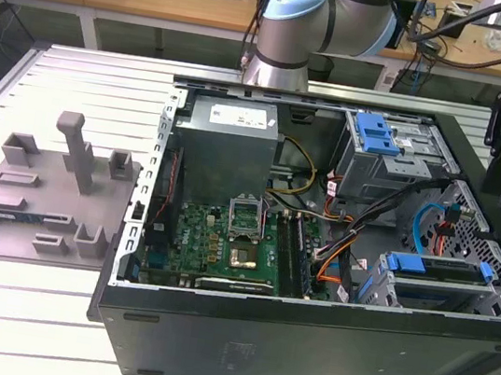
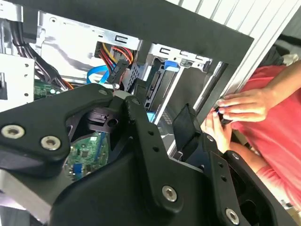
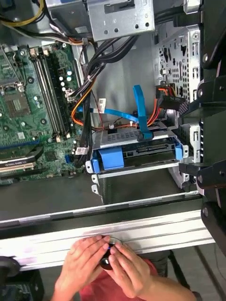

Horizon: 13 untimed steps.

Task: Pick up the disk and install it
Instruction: 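Insert the first disk wire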

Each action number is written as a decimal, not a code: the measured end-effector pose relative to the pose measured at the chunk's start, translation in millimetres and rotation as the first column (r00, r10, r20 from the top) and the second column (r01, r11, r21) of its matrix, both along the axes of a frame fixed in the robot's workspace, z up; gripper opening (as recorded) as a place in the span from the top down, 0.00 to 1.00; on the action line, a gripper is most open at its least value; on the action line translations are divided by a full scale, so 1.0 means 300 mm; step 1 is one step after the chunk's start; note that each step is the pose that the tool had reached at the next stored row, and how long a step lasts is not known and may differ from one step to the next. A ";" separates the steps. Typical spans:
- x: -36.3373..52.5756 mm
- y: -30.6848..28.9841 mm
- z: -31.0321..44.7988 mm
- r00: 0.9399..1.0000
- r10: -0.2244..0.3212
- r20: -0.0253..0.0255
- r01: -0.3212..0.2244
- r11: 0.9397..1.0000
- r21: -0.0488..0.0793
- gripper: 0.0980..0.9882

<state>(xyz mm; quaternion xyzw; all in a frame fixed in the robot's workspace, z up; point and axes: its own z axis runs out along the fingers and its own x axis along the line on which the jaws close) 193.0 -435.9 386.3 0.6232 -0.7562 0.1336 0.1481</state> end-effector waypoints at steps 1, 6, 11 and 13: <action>0.000 0.000 -0.003 1.000 -0.018 0.000 0.018 1.000 0.000 0.54; 0.001 0.000 -0.020 0.997 -0.079 0.000 0.079 0.997 0.000 0.54; 0.009 0.051 -0.063 0.996 -0.091 0.000 0.091 0.996 0.000 0.54; 0.010 0.082 -0.074 0.996 -0.091 0.000 0.091 0.996 0.000 0.54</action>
